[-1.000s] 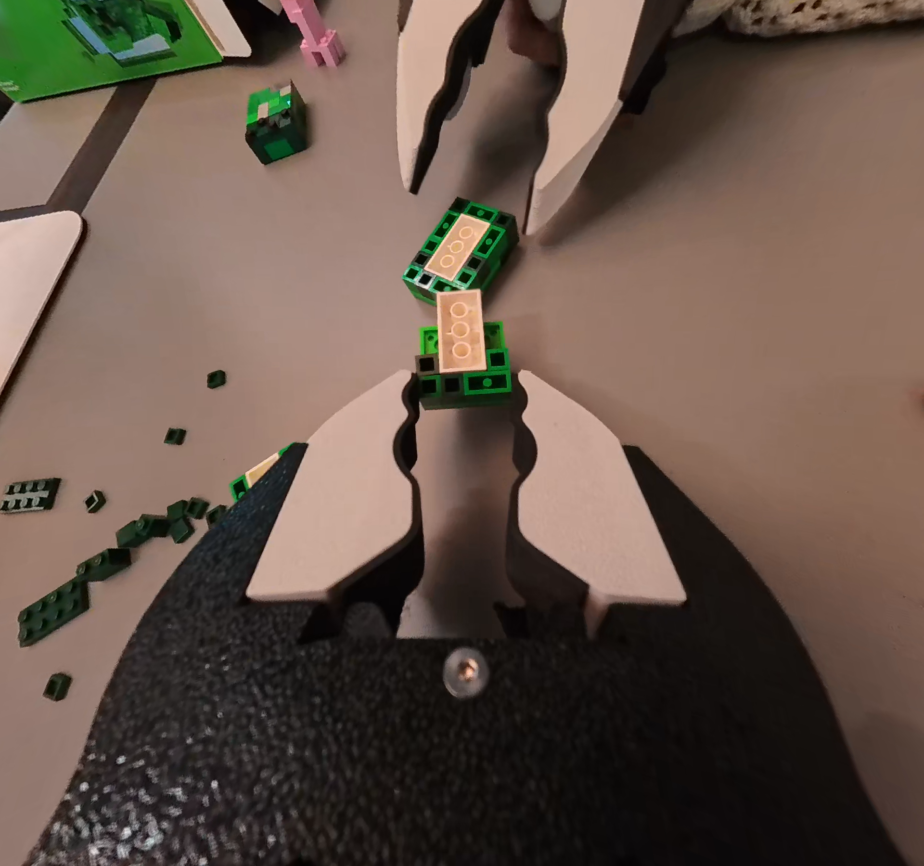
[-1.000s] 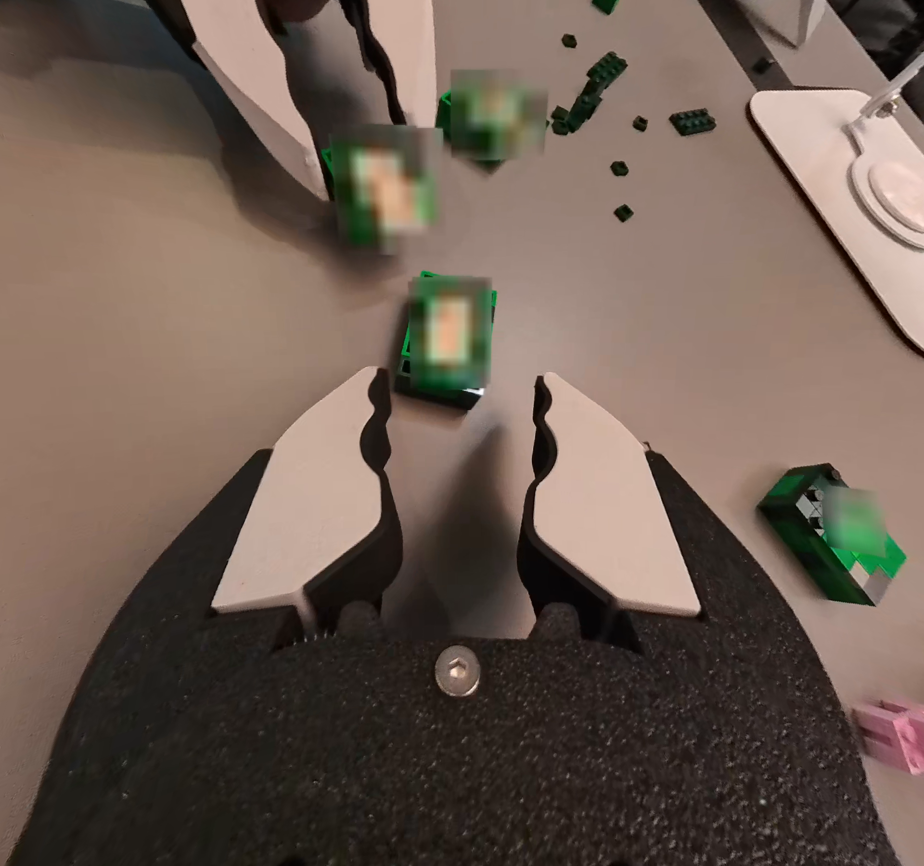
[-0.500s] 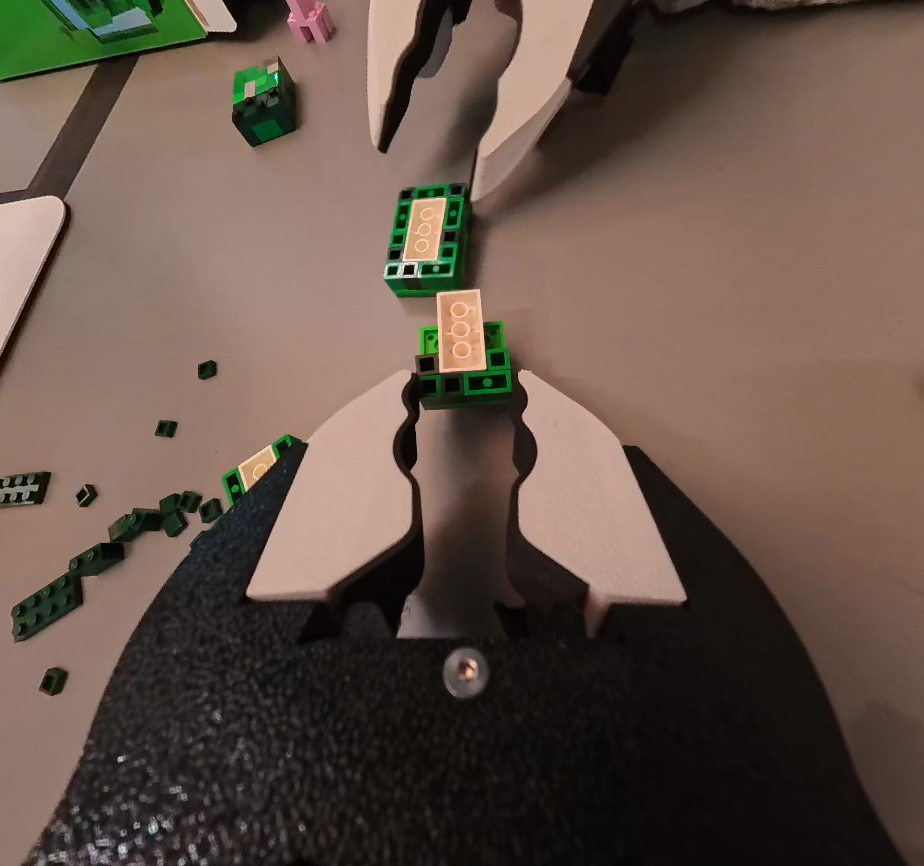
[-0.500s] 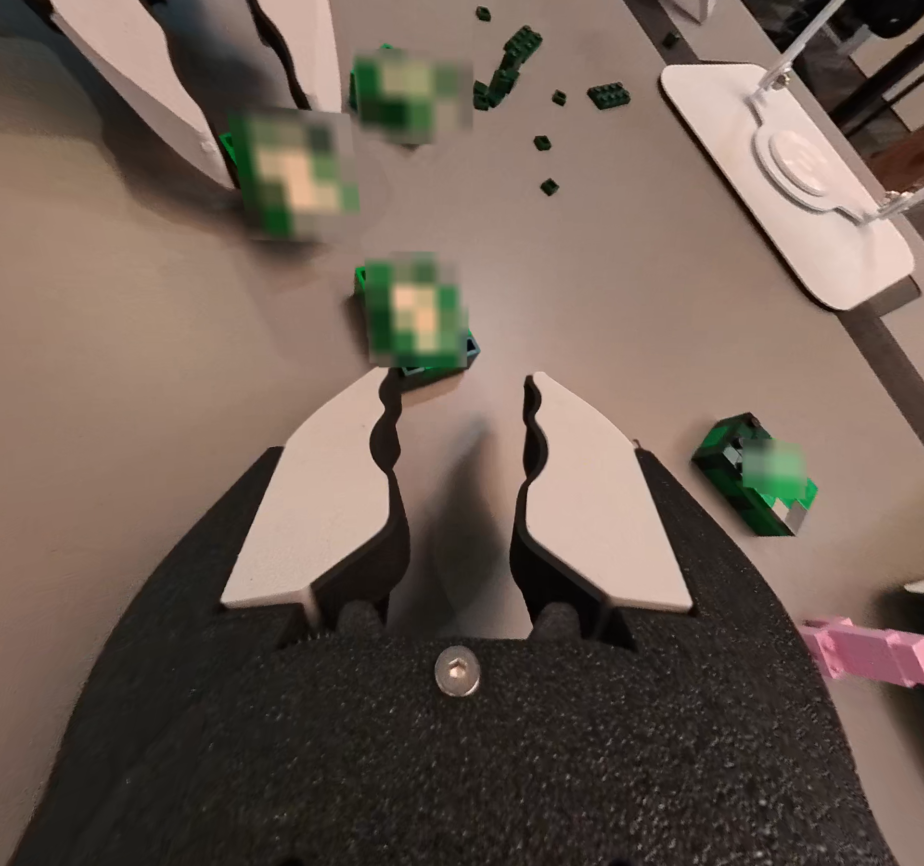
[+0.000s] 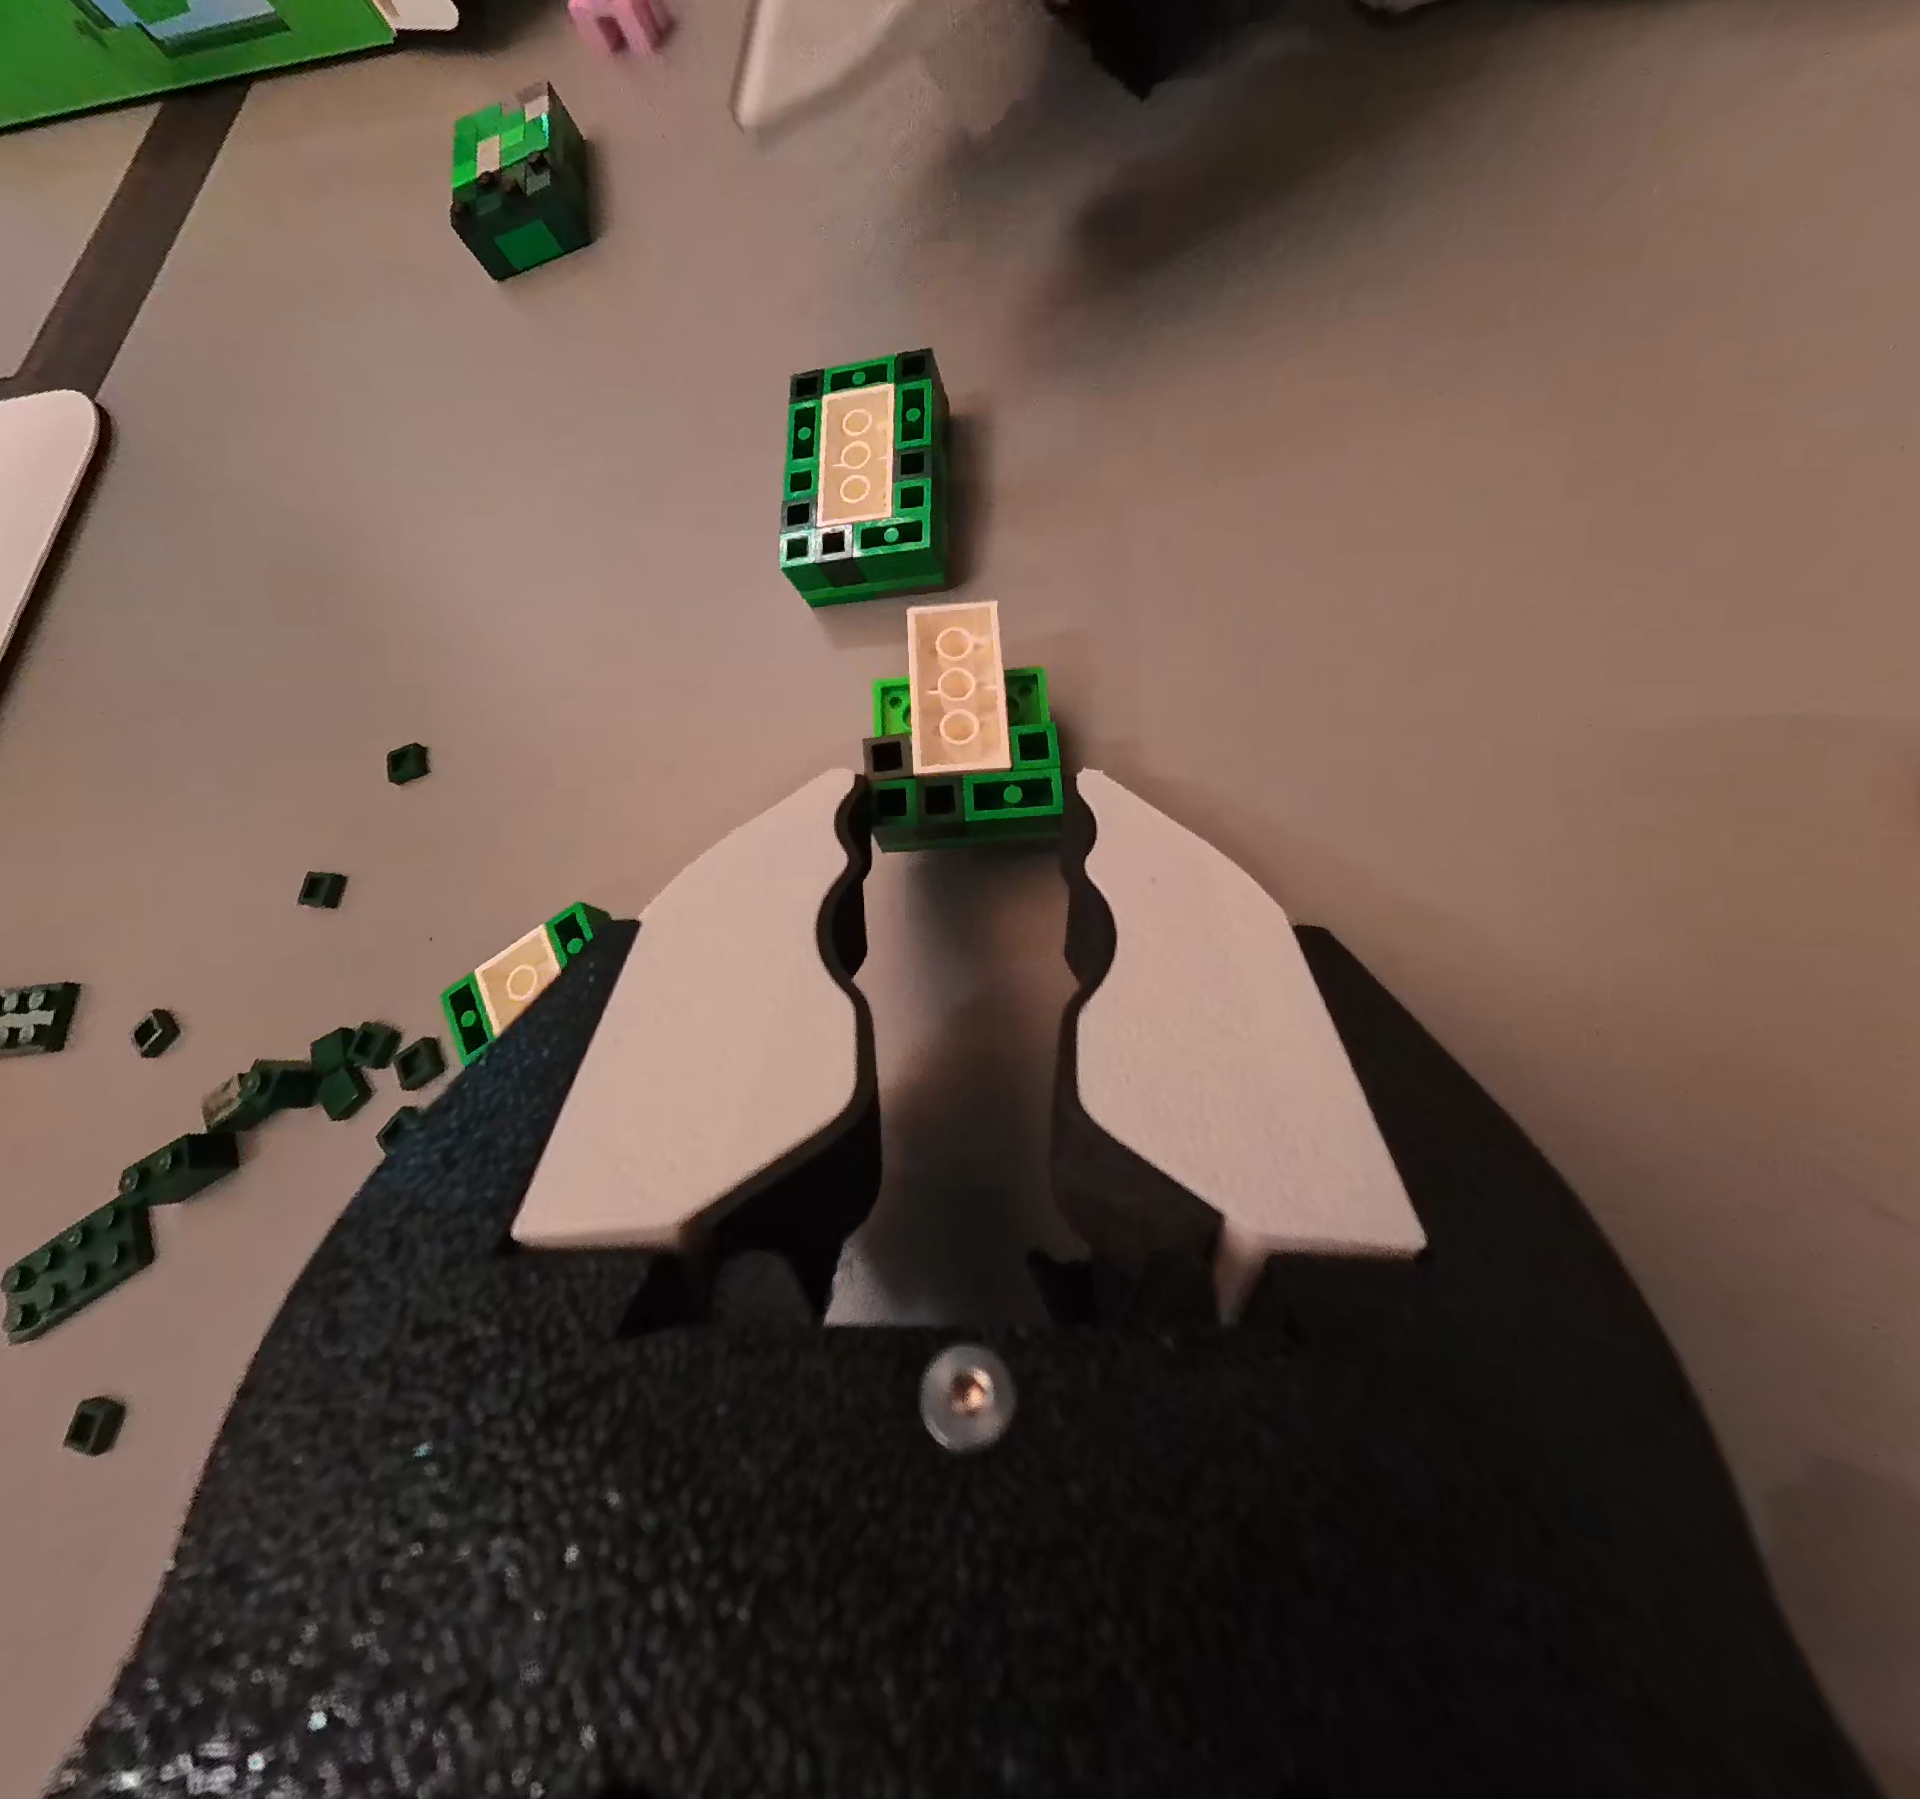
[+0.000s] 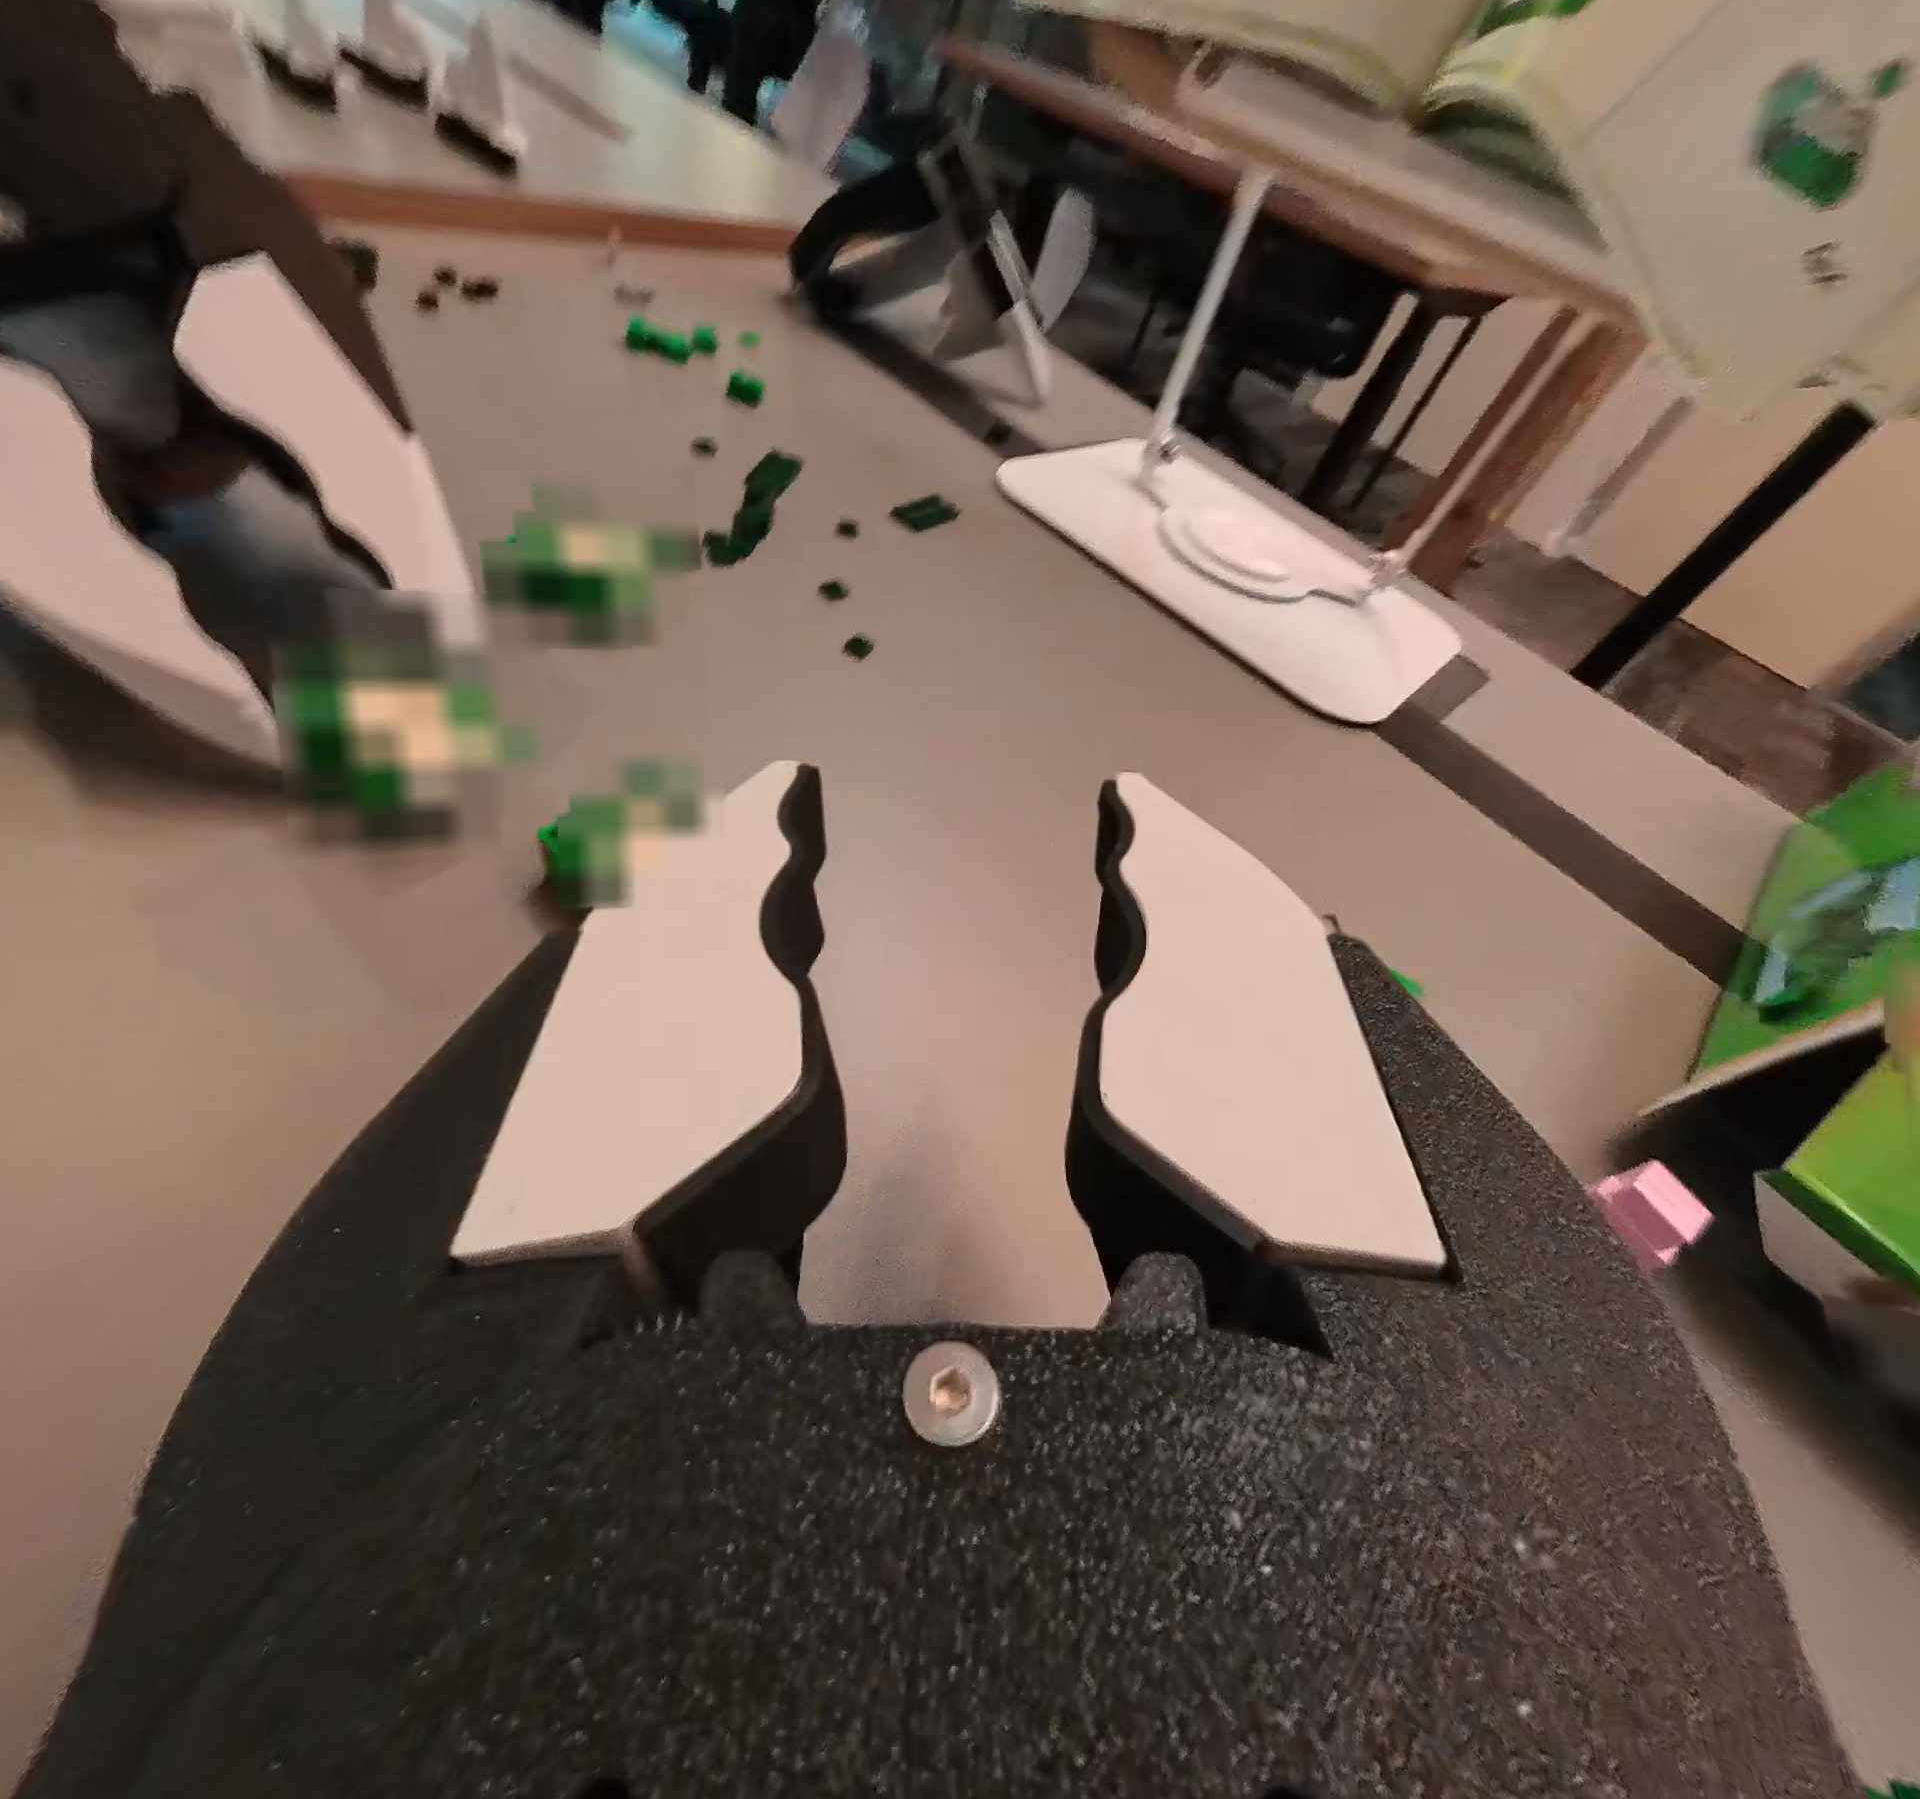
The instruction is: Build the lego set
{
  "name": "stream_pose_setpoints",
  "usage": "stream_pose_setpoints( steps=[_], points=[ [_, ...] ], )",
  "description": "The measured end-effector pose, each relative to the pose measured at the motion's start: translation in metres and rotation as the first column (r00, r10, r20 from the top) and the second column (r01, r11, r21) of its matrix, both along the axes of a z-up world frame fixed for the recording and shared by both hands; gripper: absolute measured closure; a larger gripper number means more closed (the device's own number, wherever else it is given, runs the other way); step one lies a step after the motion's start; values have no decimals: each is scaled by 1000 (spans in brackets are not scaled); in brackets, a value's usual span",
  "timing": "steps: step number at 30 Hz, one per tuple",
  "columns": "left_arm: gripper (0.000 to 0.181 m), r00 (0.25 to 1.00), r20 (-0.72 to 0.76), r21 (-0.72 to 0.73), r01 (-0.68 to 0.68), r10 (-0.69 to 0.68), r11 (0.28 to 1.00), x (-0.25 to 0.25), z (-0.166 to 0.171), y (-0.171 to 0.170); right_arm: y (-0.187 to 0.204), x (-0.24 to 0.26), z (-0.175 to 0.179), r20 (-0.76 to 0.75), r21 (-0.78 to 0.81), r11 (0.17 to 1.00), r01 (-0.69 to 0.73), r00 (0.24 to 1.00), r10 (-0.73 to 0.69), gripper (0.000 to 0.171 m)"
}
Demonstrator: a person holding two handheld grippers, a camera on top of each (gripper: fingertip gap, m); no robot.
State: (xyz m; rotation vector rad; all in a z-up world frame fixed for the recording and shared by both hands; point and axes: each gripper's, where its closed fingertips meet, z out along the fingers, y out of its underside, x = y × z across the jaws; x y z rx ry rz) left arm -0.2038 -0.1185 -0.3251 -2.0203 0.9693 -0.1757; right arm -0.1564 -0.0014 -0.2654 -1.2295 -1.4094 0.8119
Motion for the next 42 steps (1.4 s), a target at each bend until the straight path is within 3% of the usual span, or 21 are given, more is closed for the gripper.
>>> stream_pose_setpoints(
  steps=[8,30,37,40,42],
  points=[
    [147,1000,10,-43,-7,8,999,-1,-6,-1,19,8,17,-147,-57,995,79,985,-87,125],
    [146,998,59,-74,-6,11,997,1,-7,-2,19,7,15,-139,-54,996,76,987,-83,131],
    [126,994,109,-59,-18,24,998,-1,0,-2,19,7,16,-141,-54,996,70,987,-77,131],
    [126,974,210,39,-96,86,995,-18,27,1,18,7,16,-140,-46,996,73,987,-78,132],
    [118,938,261,176,-279,229,944,-50,50,11,20,7,16,-147,-50,995,84,985,-90,133]
  ],
)
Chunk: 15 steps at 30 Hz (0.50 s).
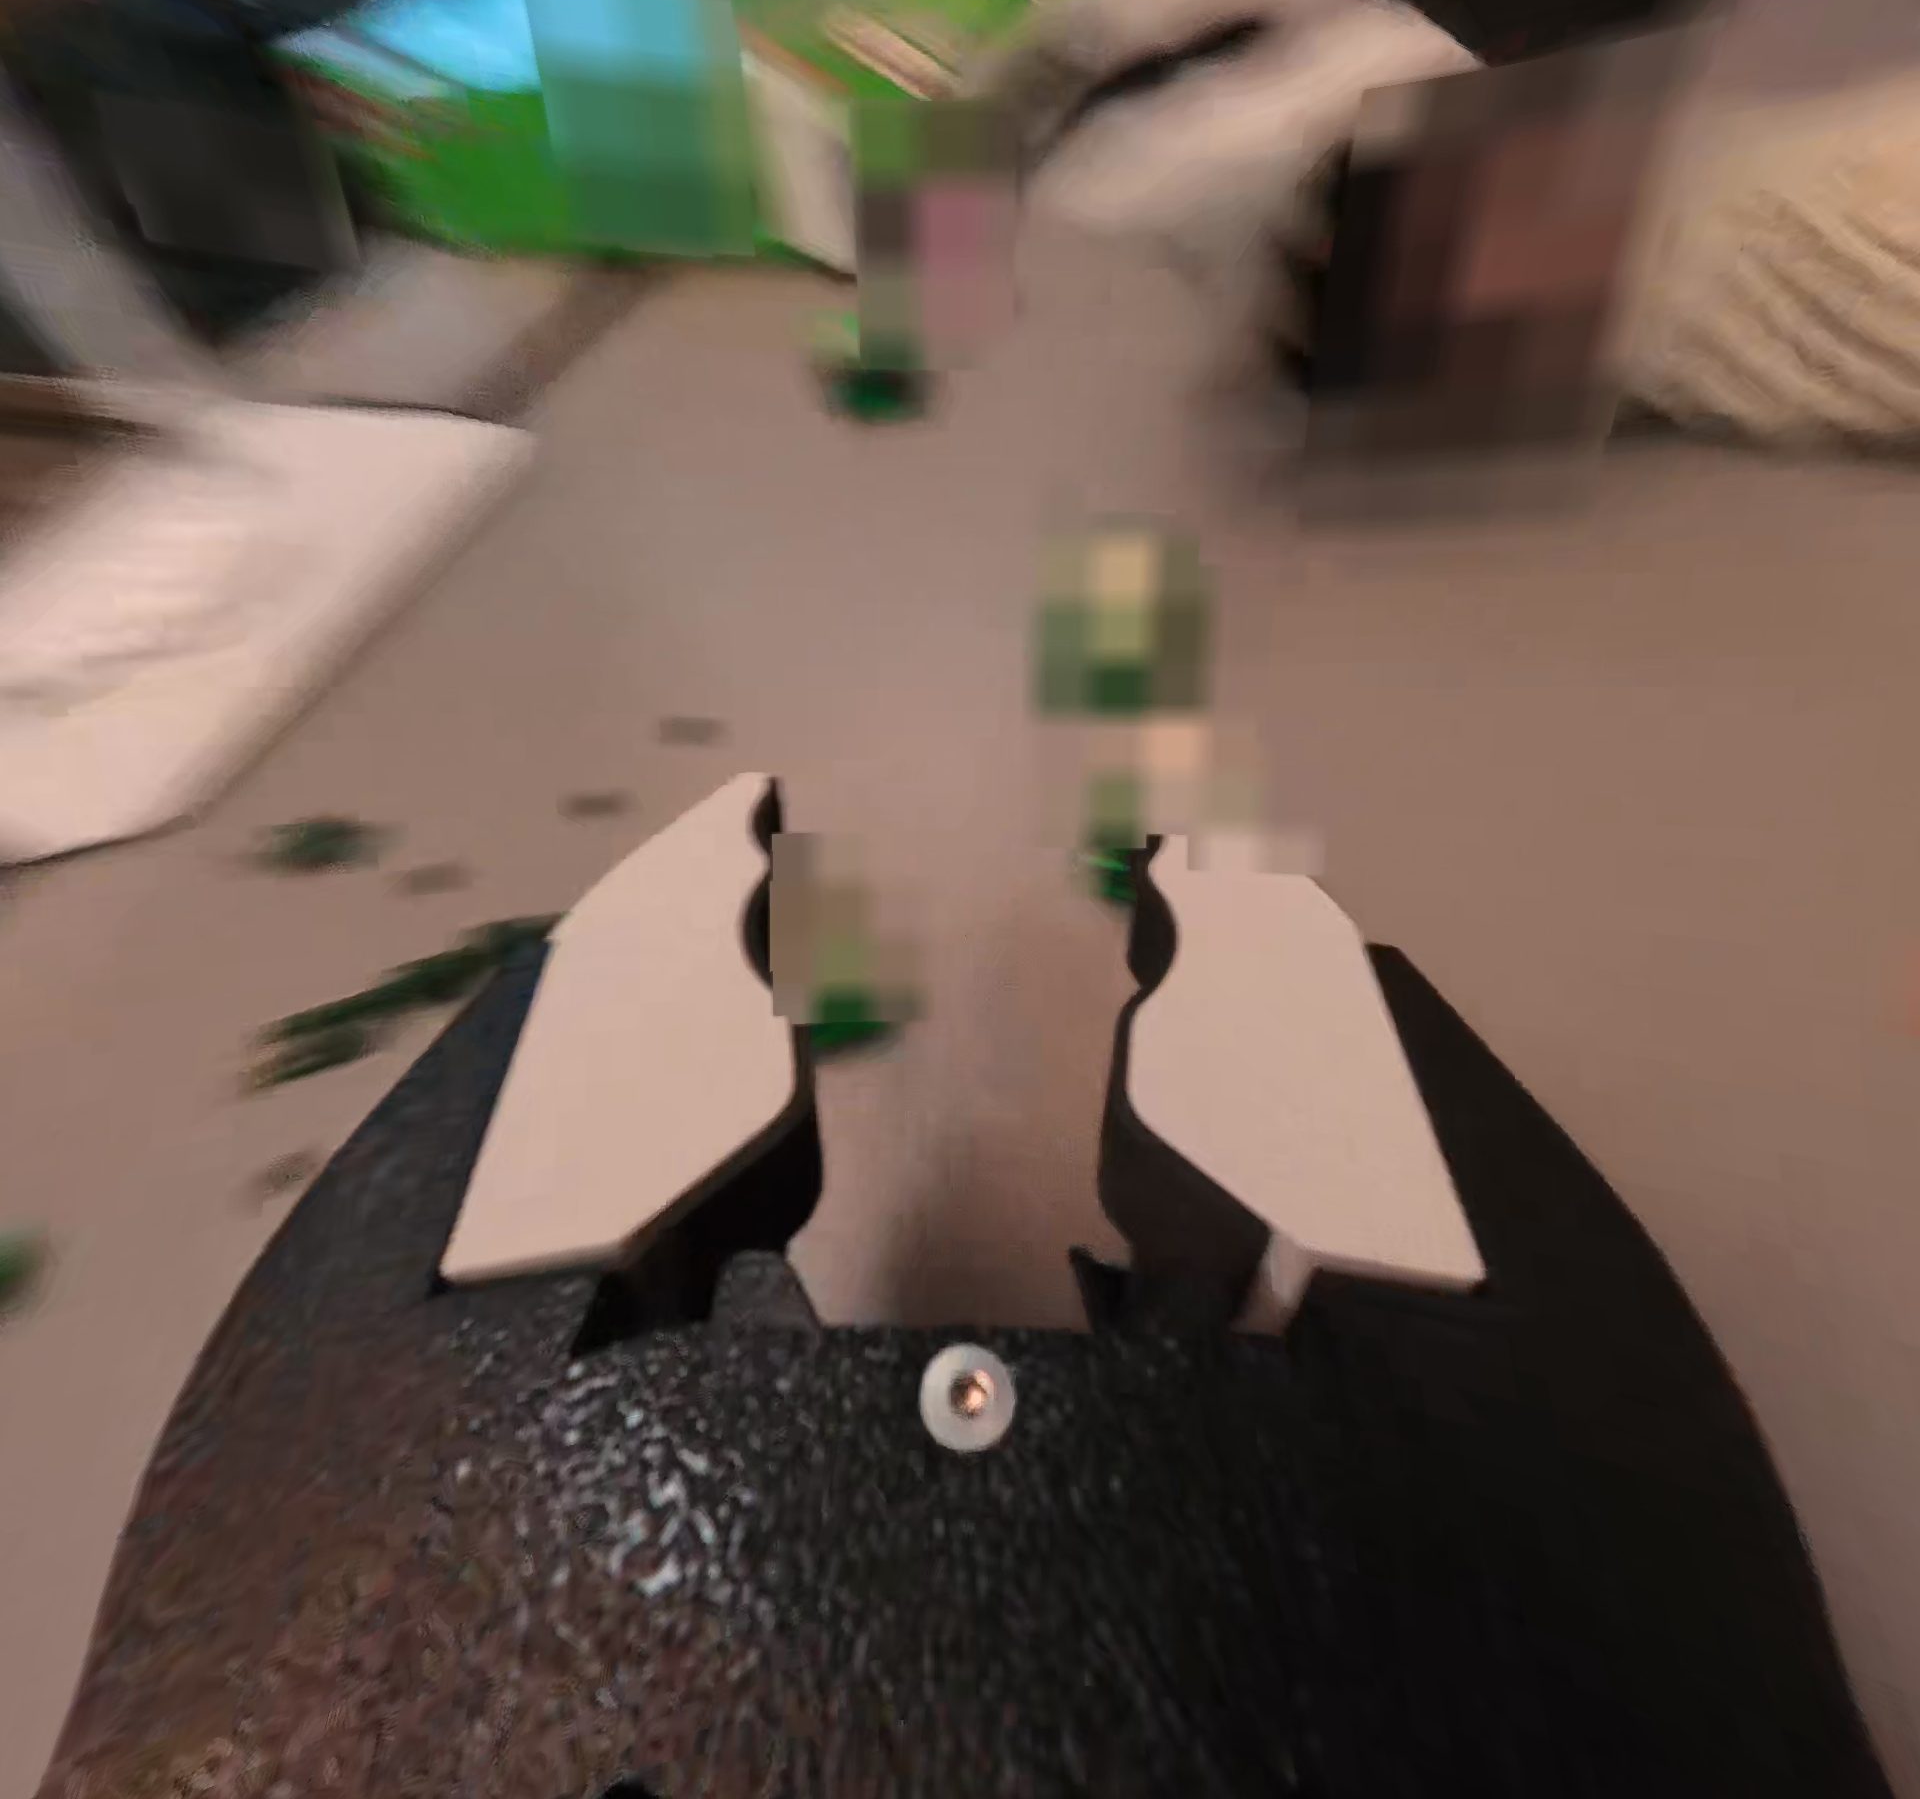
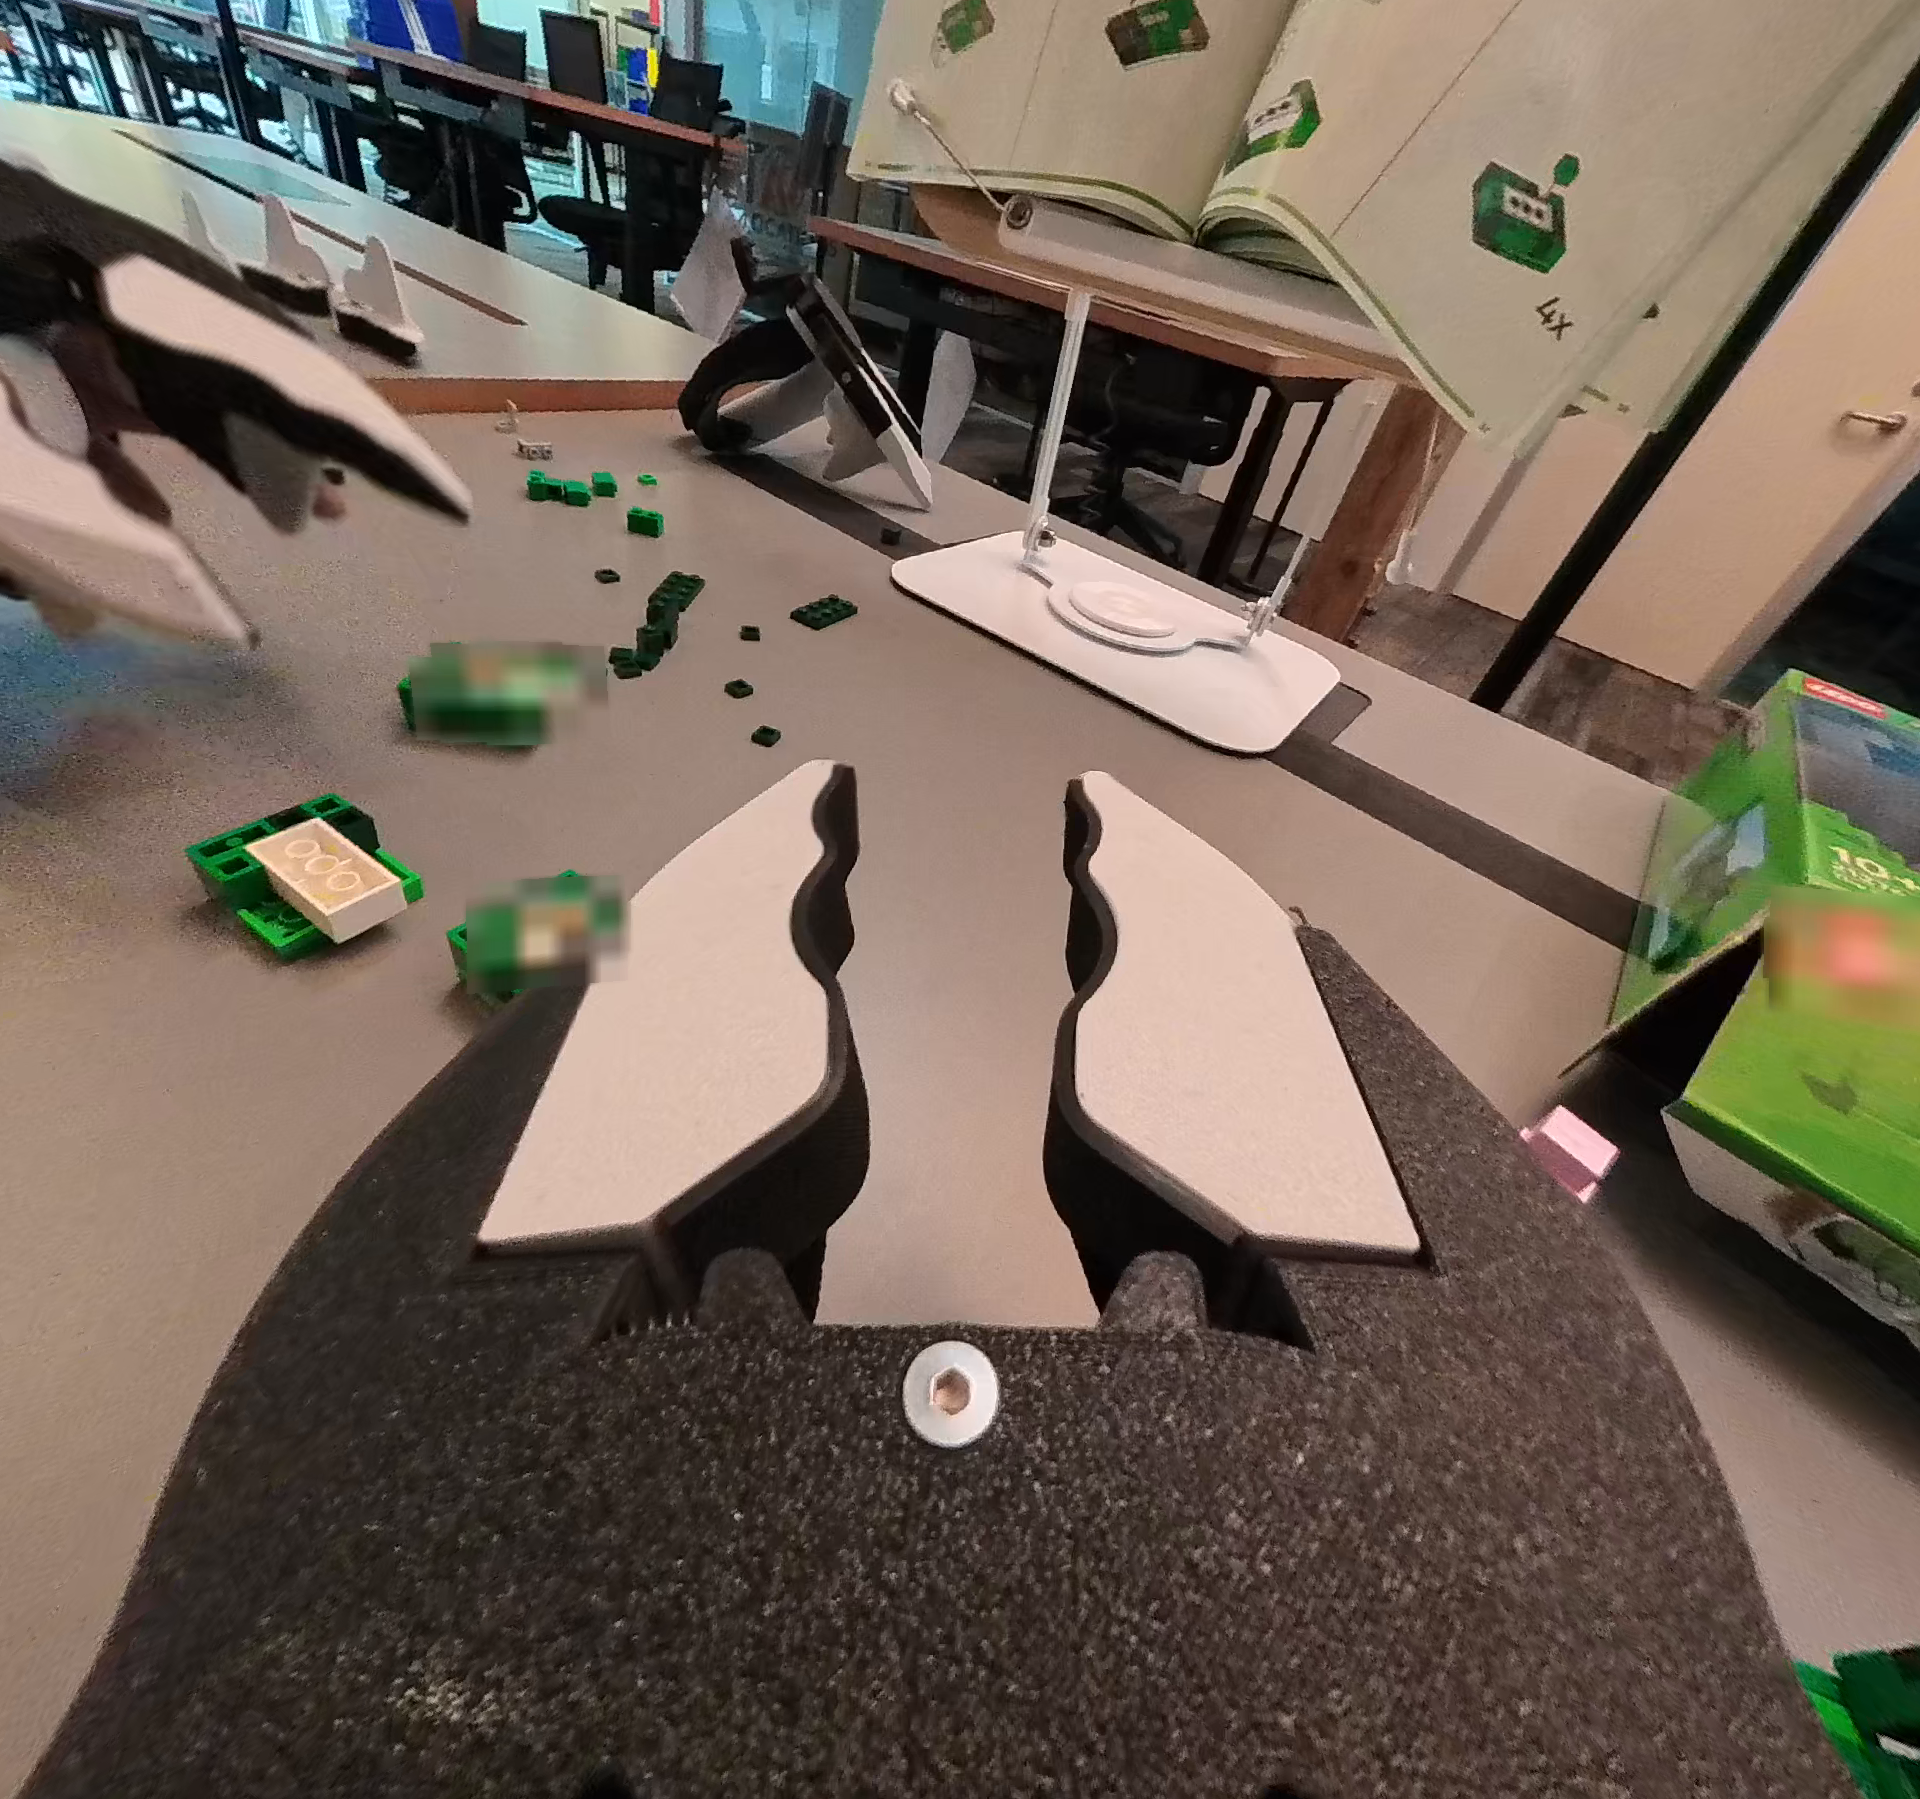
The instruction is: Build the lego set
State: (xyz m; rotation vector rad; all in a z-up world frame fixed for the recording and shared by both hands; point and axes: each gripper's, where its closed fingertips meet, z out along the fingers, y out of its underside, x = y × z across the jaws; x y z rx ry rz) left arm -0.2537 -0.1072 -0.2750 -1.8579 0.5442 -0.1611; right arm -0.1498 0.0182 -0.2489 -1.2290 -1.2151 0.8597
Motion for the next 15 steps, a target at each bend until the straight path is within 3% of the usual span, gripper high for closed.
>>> stream_pose_setpoints(
  steps=[2,6,10,12,15],
  points=[
    [113,985,45,96,-170,167,981,-32,14,5,2,0,2,-15,-11,1000,9,1000,-9,134],
    [137,876,166,79,-469,452,880,-87,11,11,3,-2,4,-39,-31,999,8,999,-9,136],
    [152,775,201,17,-614,599,789,-120,4,15,4,-4,5,-48,-44,999,6,999,-8,137],
    [168,730,183,-32,-665,659,746,-135,-3,15,3,-6,5,-49,-44,999,2,999,-4,137],
    [167,772,196,-93,-599,605,795,-132,-10,25,2,-9,5,-45,-42,999,-2,999,0,137]
  ],
)
